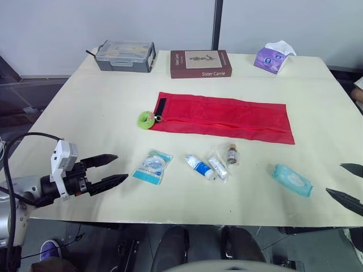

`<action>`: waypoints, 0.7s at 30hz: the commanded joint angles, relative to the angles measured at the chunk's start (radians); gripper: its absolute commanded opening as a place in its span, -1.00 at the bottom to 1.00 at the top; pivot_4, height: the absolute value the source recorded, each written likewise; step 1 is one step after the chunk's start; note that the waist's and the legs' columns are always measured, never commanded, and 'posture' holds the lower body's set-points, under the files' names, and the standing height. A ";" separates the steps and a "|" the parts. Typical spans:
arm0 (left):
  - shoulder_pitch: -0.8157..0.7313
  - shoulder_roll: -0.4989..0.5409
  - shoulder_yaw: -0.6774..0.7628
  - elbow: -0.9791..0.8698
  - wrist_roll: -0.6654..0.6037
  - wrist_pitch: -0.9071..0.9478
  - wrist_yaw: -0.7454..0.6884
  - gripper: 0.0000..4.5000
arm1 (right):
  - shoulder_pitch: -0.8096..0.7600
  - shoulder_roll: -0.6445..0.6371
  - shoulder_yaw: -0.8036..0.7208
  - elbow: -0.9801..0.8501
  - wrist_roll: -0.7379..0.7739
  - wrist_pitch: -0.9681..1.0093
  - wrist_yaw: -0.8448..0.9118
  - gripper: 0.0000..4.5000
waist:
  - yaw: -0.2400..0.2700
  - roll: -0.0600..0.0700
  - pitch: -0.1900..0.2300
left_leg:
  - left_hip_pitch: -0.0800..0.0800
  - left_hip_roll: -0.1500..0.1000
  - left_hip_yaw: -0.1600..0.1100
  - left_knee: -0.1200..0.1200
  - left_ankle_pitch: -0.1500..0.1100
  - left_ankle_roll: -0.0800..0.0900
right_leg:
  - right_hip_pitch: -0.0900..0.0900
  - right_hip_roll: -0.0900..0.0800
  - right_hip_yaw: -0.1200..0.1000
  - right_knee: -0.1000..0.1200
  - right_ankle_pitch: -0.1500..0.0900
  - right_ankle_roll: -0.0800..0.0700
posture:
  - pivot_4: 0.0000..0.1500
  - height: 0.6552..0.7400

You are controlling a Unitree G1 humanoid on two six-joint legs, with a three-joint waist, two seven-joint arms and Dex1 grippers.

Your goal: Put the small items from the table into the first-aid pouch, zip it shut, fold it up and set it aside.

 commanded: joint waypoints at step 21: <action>-0.180 0.084 -0.052 0.047 -0.198 0.645 0.233 0.98 | -0.423 -0.081 0.461 -0.479 0.143 0.304 -0.362 1.00 | -0.002 -0.002 0.001 | -0.001 0.001 -0.001 0.000 0.000 0.000 | -0.001 0.004 0.000 0.000 0.000 0.000 | 1.00 1.00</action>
